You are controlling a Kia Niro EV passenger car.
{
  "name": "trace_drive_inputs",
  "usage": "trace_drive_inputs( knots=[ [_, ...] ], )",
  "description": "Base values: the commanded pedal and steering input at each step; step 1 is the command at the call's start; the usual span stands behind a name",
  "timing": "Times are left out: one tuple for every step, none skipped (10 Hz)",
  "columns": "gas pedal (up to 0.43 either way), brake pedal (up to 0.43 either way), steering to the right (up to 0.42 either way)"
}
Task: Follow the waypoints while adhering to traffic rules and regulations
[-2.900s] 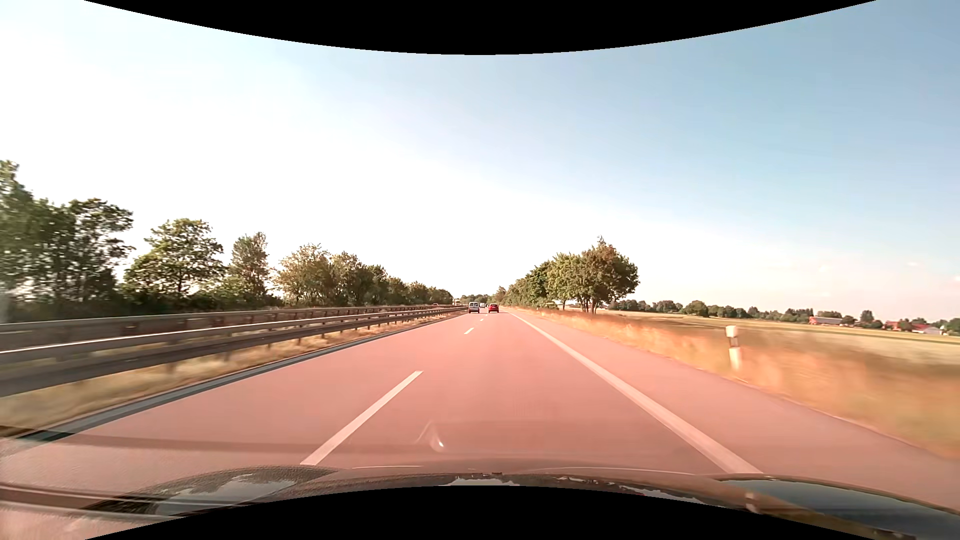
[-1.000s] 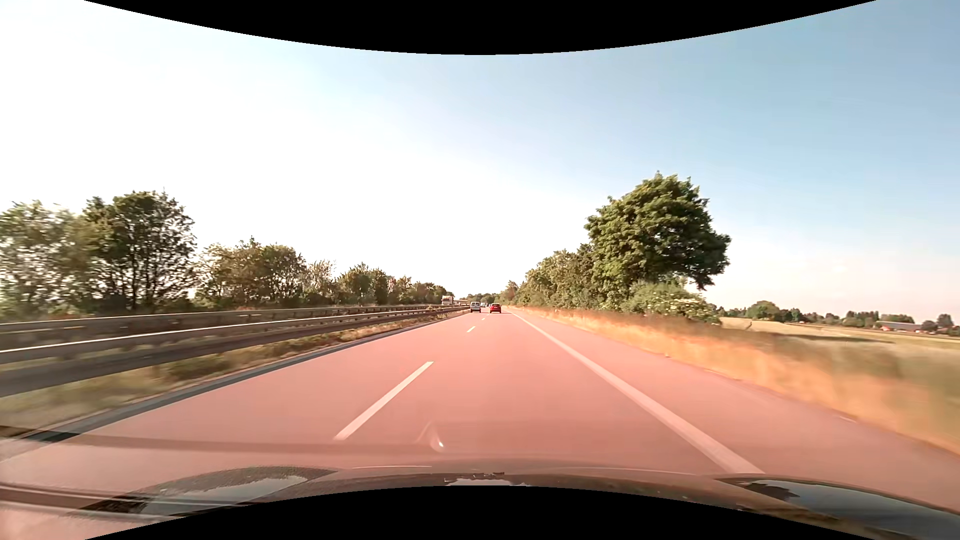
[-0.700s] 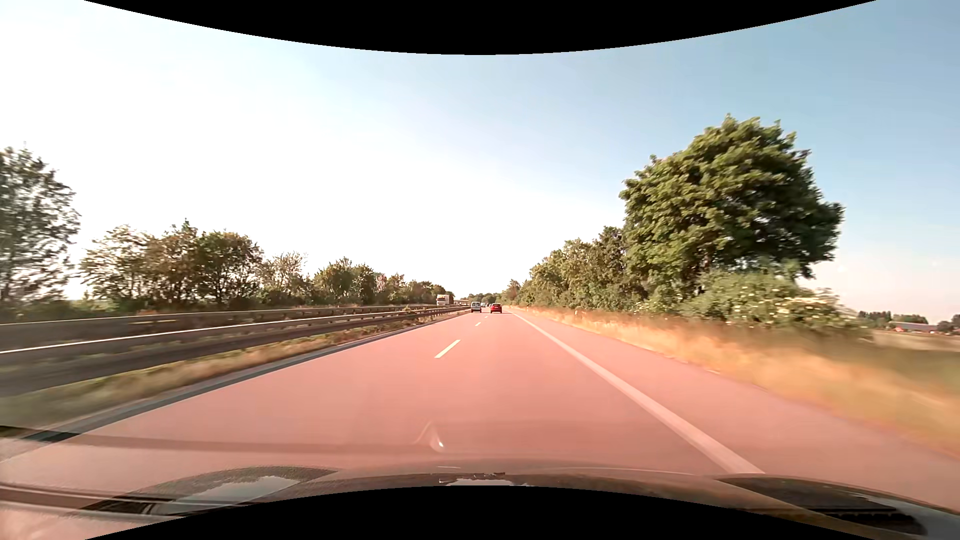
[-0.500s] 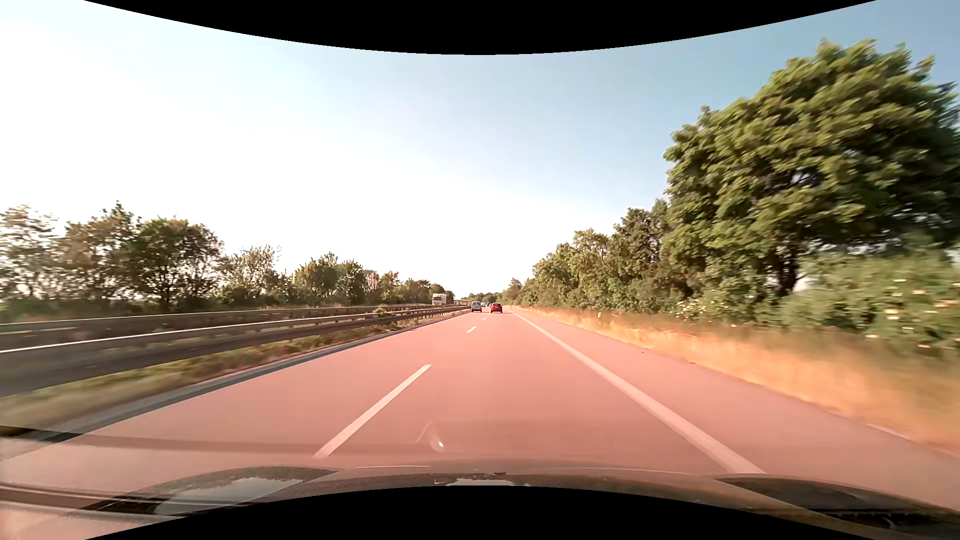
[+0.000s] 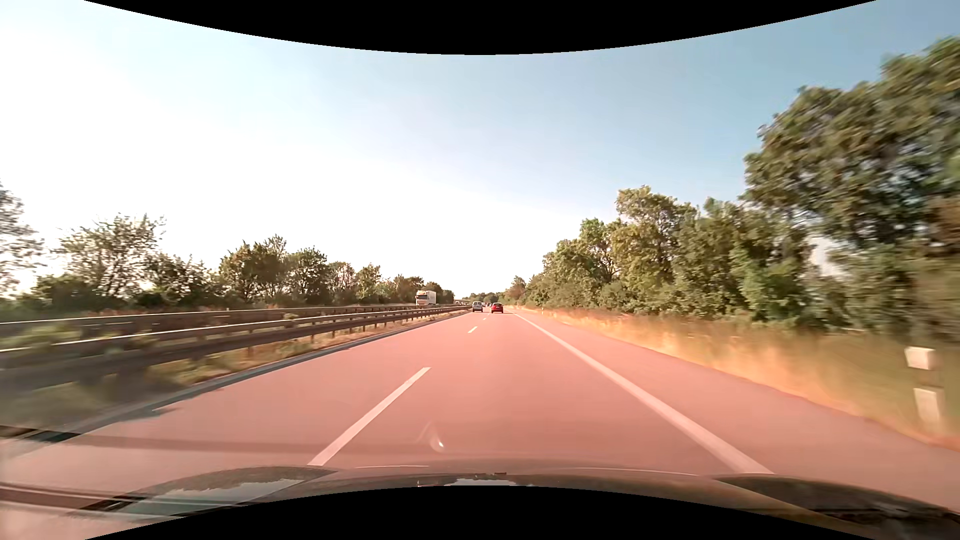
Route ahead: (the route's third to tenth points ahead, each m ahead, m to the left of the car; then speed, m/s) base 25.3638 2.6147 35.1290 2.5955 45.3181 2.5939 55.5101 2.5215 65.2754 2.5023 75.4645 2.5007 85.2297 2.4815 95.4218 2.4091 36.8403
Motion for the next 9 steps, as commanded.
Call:
trace_drive_inputs(
  knots=[
    [0.299,0.006,-0.001],
    [0.299,0.006,-0.001],
    [0.299,0.006,-0.001],
    [0.299,0.006,-0.001],
    [0.299,0.006,-0.002],
    [0.299,0.006,-0.001],
    [0.299,0.006,-0.001],
    [0.299,0.006,-0.002],
    [0.299,0.006,-0.002]
  ],
)
